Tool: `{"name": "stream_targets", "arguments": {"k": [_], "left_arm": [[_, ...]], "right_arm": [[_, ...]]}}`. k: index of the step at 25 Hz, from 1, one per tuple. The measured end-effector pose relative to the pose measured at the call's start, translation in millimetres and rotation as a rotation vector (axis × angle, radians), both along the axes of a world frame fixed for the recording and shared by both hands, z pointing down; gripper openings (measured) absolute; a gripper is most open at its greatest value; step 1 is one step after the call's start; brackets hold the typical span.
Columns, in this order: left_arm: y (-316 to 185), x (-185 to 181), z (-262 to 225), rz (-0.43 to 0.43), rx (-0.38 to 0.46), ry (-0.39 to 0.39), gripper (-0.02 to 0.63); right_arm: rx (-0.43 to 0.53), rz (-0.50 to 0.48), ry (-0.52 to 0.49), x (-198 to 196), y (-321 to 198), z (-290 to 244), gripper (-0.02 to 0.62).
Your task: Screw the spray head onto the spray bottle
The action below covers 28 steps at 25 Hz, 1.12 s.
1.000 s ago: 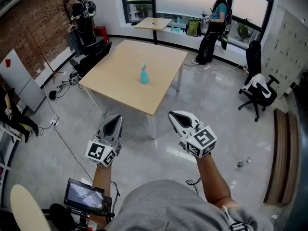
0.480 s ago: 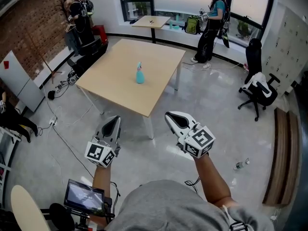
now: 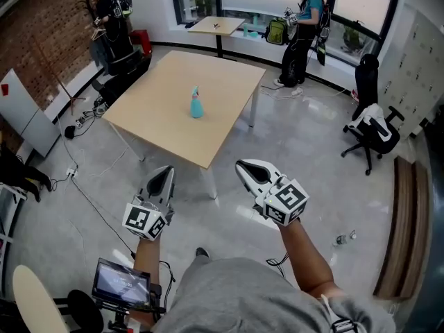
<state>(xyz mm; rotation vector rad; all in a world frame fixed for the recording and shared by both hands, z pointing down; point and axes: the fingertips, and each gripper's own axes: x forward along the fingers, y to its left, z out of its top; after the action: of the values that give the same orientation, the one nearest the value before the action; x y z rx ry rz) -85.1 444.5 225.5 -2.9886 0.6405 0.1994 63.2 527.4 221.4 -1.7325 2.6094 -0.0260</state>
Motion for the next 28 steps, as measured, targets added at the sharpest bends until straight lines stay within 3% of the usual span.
{"name": "stream_targets", "arguments": {"k": [10,22,28], "left_arm": [[-89,34,27,0.026,-0.036,-0.005,0.005],[-289,63,46,0.116,-0.076,0.021,0.005],[-348,85,56,0.136,-0.096,0.007,0.005]], "right_arm": [[-0.028,0.015,-0.004,27,-86,20,0.007],[-0.024,0.075,-0.004,37,-272,33,0.008],[-0.028,0.083,-0.010,53,-335,36,0.007]]}}
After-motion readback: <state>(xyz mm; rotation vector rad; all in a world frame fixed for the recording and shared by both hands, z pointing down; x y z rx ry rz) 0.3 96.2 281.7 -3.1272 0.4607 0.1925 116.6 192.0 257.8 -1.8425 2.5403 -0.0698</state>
